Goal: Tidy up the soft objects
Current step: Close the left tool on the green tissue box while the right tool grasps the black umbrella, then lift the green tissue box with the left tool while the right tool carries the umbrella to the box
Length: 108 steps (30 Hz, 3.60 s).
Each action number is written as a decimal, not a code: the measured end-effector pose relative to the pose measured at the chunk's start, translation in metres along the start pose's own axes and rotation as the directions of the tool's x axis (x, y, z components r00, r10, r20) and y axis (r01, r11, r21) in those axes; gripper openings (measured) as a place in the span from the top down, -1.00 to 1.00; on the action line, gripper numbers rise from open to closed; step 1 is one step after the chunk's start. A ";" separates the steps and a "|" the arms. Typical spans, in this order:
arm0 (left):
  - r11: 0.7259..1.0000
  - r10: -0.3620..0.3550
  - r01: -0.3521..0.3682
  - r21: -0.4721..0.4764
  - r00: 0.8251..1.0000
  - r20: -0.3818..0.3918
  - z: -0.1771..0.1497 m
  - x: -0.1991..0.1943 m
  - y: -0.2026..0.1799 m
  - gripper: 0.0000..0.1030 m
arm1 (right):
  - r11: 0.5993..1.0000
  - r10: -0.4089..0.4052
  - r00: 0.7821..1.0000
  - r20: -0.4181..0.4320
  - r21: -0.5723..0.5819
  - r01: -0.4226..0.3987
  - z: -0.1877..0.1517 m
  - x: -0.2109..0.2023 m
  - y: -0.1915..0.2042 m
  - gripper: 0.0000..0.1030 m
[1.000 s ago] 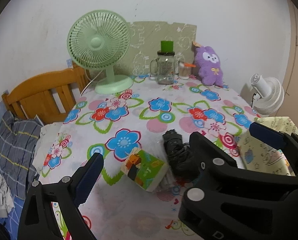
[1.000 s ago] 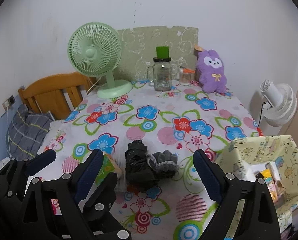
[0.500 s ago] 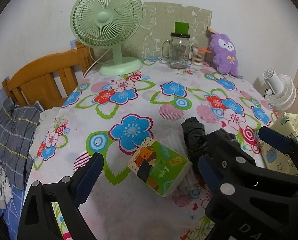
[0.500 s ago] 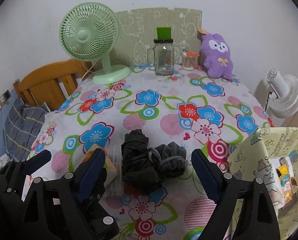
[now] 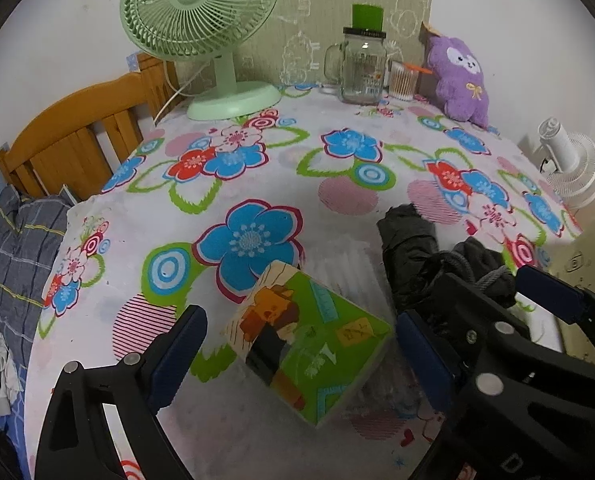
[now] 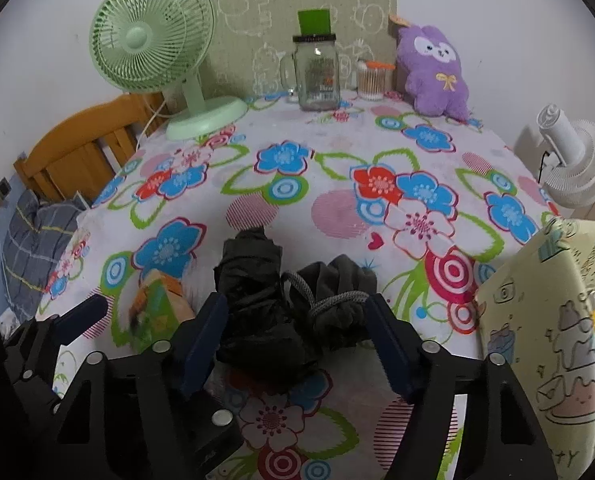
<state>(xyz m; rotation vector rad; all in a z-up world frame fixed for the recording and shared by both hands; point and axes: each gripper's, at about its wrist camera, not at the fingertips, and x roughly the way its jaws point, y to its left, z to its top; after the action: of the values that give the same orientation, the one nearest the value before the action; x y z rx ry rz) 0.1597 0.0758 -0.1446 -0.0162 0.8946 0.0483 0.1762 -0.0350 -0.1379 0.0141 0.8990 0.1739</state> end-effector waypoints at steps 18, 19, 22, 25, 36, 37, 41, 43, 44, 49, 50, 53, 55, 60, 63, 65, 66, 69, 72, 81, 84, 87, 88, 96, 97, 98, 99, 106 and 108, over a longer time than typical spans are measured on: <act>0.999 -0.037 0.036 0.020 0.999 0.012 -0.014 -0.011 -0.010 -0.11 | 0.999 -0.036 0.999 -0.015 0.016 0.036 -0.010 0.002 -0.007 -0.40; 0.999 -0.041 0.041 0.019 0.999 0.013 -0.014 -0.012 -0.010 -0.04 | 0.999 -0.034 0.999 -0.016 0.018 0.034 -0.011 0.001 -0.008 -0.40; 0.998 -0.053 0.052 0.024 0.998 0.016 -0.015 -0.016 -0.012 0.15 | 0.999 -0.028 0.999 -0.018 0.020 0.028 -0.011 0.000 -0.008 -0.40; 0.998 -0.057 0.056 0.033 0.998 0.025 -0.014 -0.020 -0.013 0.26 | 0.999 -0.028 0.999 -0.015 0.016 0.028 -0.011 -0.002 -0.007 -0.40; 0.997 -0.065 0.063 0.042 0.997 0.051 -0.011 -0.025 -0.010 0.55 | 1.000 0.011 1.000 -0.023 -0.002 -0.011 -0.002 -0.005 0.001 -0.13; 0.997 -0.065 0.063 0.039 0.997 0.052 -0.012 -0.026 -0.009 0.56 | 1.000 0.021 0.999 -0.030 -0.004 -0.021 -0.002 -0.003 0.004 -0.11; 0.997 -0.071 0.070 0.025 0.997 0.043 -0.015 -0.023 -0.001 0.58 | 0.999 0.030 0.999 -0.045 -0.007 -0.031 -0.004 0.002 0.012 -0.04; 0.996 -0.086 0.086 0.019 0.996 0.035 -0.017 -0.021 0.001 0.59 | 0.999 0.034 0.998 -0.058 -0.013 -0.035 -0.005 0.005 0.015 0.06; 0.996 -0.089 0.088 0.018 0.996 0.033 -0.018 -0.021 0.001 0.59 | 0.999 0.033 0.997 -0.064 -0.017 -0.034 -0.006 0.007 0.017 0.11; 0.995 -0.100 0.099 0.020 0.995 0.027 -0.020 -0.019 0.001 0.60 | 0.999 0.042 0.994 -0.096 -0.001 -0.042 -0.009 0.015 0.017 0.35; 0.995 -0.098 0.097 0.020 0.995 0.028 -0.020 -0.019 0.001 0.62 | 0.999 0.043 0.994 -0.098 0.002 -0.043 -0.009 0.016 0.017 0.45; 0.996 -0.093 0.092 0.021 0.995 0.032 -0.019 -0.022 0.001 0.66 | 1.000 0.026 0.996 -0.089 -0.014 -0.027 -0.009 0.013 0.018 0.63; 0.996 -0.093 0.092 0.021 0.995 0.034 -0.019 -0.023 0.001 0.67 | 1.000 0.023 0.996 -0.082 -0.019 -0.024 -0.009 0.010 0.018 0.66; 0.995 -0.101 0.100 0.020 0.994 0.046 -0.019 -0.030 -0.001 0.70 | 1.000 0.021 0.998 -0.061 -0.022 -0.022 -0.009 0.000 0.017 0.72; 0.995 -0.101 0.099 0.025 0.993 0.063 -0.017 -0.037 -0.003 0.71 | 1.000 0.019 0.999 -0.046 -0.024 -0.020 -0.007 -0.007 0.016 0.72; 0.995 -0.100 0.098 0.027 0.992 0.072 -0.016 -0.042 -0.004 0.71 | 1.000 0.020 0.999 -0.033 -0.024 -0.021 -0.006 -0.013 0.015 0.72; 0.995 -0.099 0.097 0.029 0.992 0.079 -0.016 -0.045 -0.005 0.71 | 1.000 0.020 0.999 -0.025 -0.024 -0.020 -0.006 -0.016 0.014 0.72; 0.995 -0.094 0.091 0.032 0.991 0.096 -0.014 -0.053 -0.007 0.71 | 0.999 0.022 1.000 -0.005 -0.026 -0.022 -0.004 -0.025 0.014 0.72; 0.996 -0.091 0.088 0.033 0.990 0.111 -0.012 -0.061 -0.008 0.71 | 0.999 0.024 1.000 0.011 -0.028 -0.024 -0.002 -0.033 0.013 0.72; 0.996 -0.090 0.085 0.036 0.981 0.170 -0.006 -0.091 -0.016 0.72 | 0.999 0.028 0.997 0.072 -0.041 -0.025 0.004 -0.066 0.011 0.73; 0.995 -0.093 0.087 0.038 0.978 0.189 -0.005 -0.102 -0.020 0.72 | 0.999 0.028 0.995 0.095 -0.045 -0.024 0.005 -0.079 0.008 0.73; 0.995 -0.096 0.090 0.040 0.974 0.205 -0.005 -0.111 -0.023 0.72 | 0.998 0.028 0.993 0.117 -0.050 -0.022 0.006 -0.091 0.006 0.72; 0.995 -0.097 0.090 0.041 0.972 0.212 -0.005 -0.115 -0.025 0.72 | 0.998 0.027 0.992 0.125 -0.052 -0.021 0.006 -0.097 0.005 0.72; 0.994 -0.101 0.089 0.056 0.961 0.259 -0.004 -0.141 -0.038 0.72 | 0.998 0.030 0.983 0.180 -0.054 -0.021 0.004 -0.127 -0.007 0.72; 0.994 -0.101 0.090 0.057 0.959 0.263 -0.004 -0.143 -0.040 0.72 | 0.998 0.031 0.982 0.185 -0.054 -0.021 0.004 -0.130 -0.008 0.72; 0.994 -0.102 0.090 0.058 0.958 0.268 -0.004 -0.145 -0.042 0.72 | 0.998 0.031 0.981 0.193 -0.056 -0.020 0.004 -0.134 -0.010 0.72; 0.994 -0.104 0.091 0.061 0.957 0.272 -0.004 -0.148 -0.044 0.72 | 0.998 0.031 0.980 0.198 -0.056 -0.020 0.004 -0.137 -0.012 0.72; 0.993 -0.114 0.095 0.076 0.946 0.305 -0.005 -0.163 -0.058 0.72 | 0.998 0.031 0.972 0.233 -0.052 -0.019 0.003 -0.156 -0.022 0.72; 0.991 -0.124 0.105 0.077 0.942 0.312 -0.005 -0.165 -0.061 0.72 | 0.999 0.030 0.970 0.243 -0.051 -0.019 0.002 -0.161 -0.027 0.72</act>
<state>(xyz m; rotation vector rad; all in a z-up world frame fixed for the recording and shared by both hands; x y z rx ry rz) 0.0560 0.0090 -0.0195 -0.0049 0.5717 -0.0833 0.0830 -0.0863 -0.0136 0.0017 0.6493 0.2119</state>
